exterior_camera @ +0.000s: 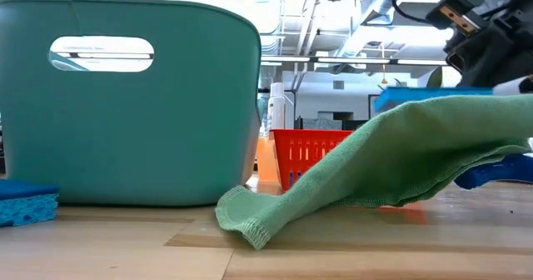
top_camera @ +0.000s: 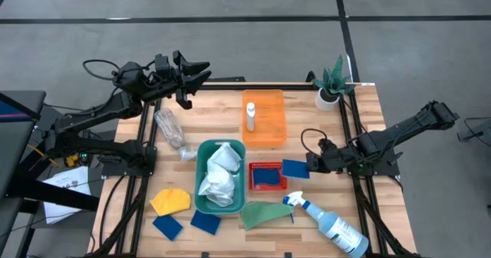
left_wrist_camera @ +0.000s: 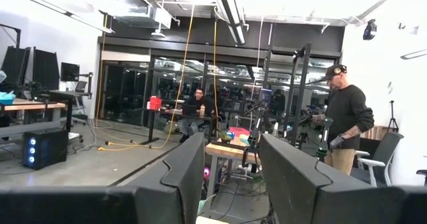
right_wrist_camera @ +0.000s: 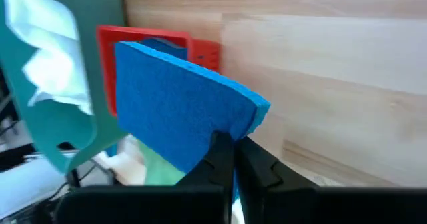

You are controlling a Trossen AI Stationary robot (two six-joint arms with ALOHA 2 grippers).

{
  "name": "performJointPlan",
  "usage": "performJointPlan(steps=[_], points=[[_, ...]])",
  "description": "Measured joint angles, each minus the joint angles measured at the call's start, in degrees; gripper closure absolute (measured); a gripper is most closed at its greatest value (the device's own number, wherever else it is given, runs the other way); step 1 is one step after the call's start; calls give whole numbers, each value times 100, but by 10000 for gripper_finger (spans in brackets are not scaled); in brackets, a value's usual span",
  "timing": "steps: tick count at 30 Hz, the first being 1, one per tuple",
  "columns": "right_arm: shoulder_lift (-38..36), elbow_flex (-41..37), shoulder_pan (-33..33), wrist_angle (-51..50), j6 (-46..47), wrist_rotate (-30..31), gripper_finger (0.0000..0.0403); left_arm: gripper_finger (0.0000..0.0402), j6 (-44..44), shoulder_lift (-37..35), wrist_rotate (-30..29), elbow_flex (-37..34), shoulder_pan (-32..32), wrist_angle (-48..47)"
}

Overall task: Pick & Place Kitchen Items
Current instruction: Put the blue sponge into the red bin

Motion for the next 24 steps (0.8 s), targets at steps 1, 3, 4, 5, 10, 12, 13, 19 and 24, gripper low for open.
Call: performJointPlan(steps=[1, 3, 4, 5, 10, 12, 13, 19, 24], points=[[1, 0, -19, 73, -17, 1, 403, 262, 0, 0, 0, 0, 1, 1], [61, 0, -61, 282, -53, 22, 403, 262, 0, 0, 0, 0, 1, 2], [131, 9, -86, 407, -104, 49, 403, 262, 0, 0, -2, 0, 2, 1], [179, 30, -115, 467, -151, 83, 403, 262, 0, 0, 0, 0, 2, 2], [623, 412, -330, 574, -532, 76, 403, 262, 0, 0, -1, 0, 0, -13], [847, 612, -428, 573, -699, 20, 403, 262, 0, 0, 0, 0, 1, -15], [964, 709, -485, 596, -790, -22, 403, 262, 0, 0, 0, 0, 0, -16], [1596, 1114, -705, 769, -1179, -219, 403, 262, 0, 0, 0, 0, 0, -16], [2075, 1267, -798, 919, -1239, -491, 403, 262, 0, 0, 0, 0, 1, -23]])
